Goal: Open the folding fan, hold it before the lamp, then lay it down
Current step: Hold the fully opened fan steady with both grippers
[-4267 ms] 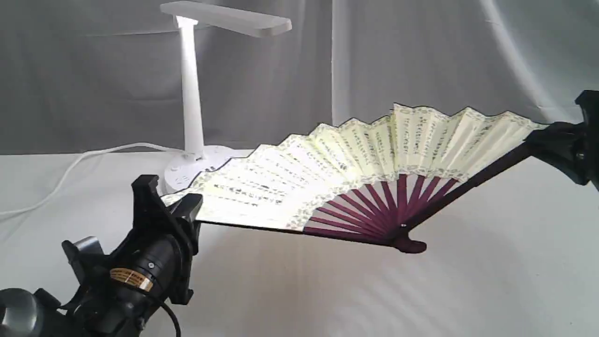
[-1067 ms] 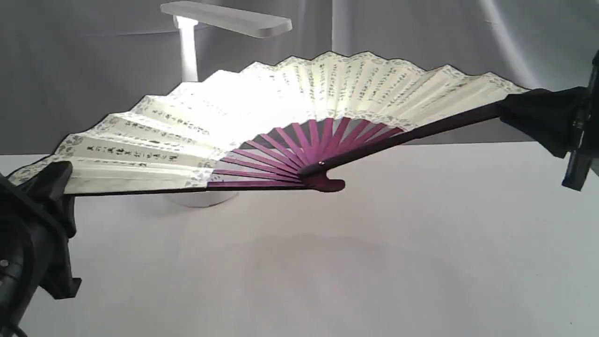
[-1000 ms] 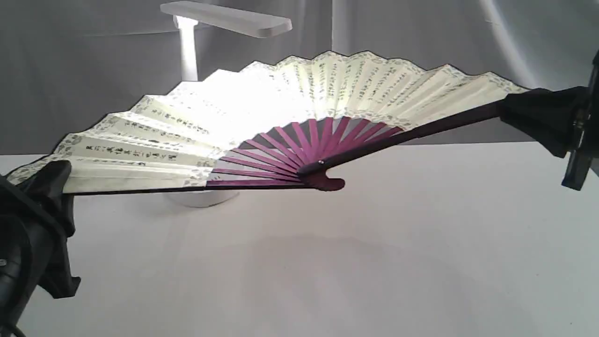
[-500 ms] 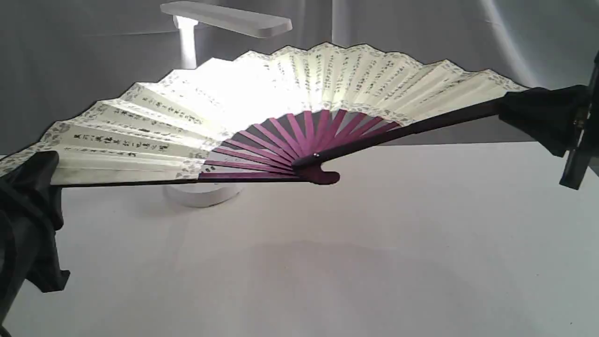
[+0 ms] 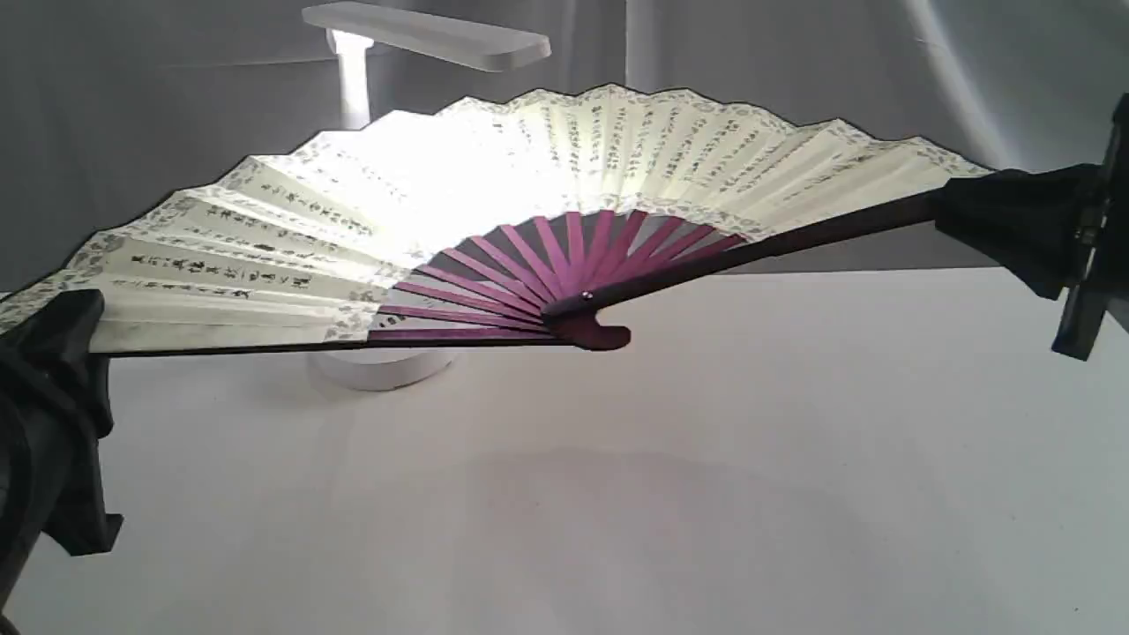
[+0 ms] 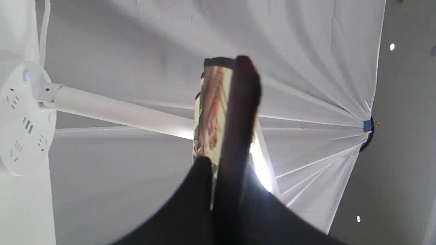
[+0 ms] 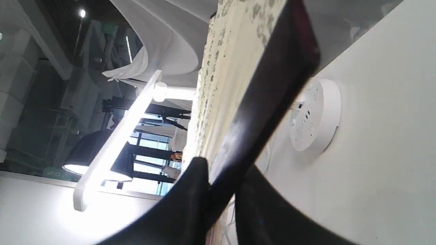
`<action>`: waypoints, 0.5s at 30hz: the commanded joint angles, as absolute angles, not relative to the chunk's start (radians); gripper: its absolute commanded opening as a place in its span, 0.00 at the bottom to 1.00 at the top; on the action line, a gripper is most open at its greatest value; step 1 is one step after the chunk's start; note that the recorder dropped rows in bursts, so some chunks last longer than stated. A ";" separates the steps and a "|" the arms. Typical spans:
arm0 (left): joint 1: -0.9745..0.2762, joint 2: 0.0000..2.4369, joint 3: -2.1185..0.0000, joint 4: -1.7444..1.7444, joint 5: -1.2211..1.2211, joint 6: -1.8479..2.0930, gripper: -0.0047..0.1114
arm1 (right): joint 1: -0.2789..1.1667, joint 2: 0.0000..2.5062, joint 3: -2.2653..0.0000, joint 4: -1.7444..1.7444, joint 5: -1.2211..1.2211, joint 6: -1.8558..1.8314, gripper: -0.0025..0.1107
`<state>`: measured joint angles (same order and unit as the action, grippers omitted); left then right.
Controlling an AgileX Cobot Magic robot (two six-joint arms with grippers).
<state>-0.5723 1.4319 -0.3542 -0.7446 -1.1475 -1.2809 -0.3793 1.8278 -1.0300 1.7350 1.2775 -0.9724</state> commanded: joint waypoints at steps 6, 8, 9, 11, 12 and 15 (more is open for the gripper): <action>-0.563 1.411 -0.353 -0.852 -1.221 -1.305 0.04 | -0.393 1.819 -1.026 1.744 1.192 -1.015 0.02; -0.563 1.411 -0.353 -0.852 -1.221 -1.305 0.04 | -0.393 1.819 -1.026 1.744 1.192 -1.015 0.02; -0.563 1.411 -0.353 -0.852 -1.221 -1.305 0.04 | -0.393 1.819 -1.026 1.744 1.192 -1.015 0.02; -0.563 1.411 -0.353 -0.852 -1.221 -1.305 0.04 | -0.393 1.819 -1.026 1.744 1.192 -1.015 0.02; -0.563 1.411 -0.353 -0.852 -1.221 -1.305 0.04 | -0.393 1.819 -1.026 1.744 1.192 -1.015 0.02; -0.563 1.411 -0.353 -0.852 -1.221 -1.305 0.04 | -0.393 1.819 -1.026 1.744 1.192 -1.015 0.02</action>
<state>-0.5723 1.4319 -0.3542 -0.7446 -1.1457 -1.2809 -0.3793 1.8278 -1.0300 1.7350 1.2775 -0.9724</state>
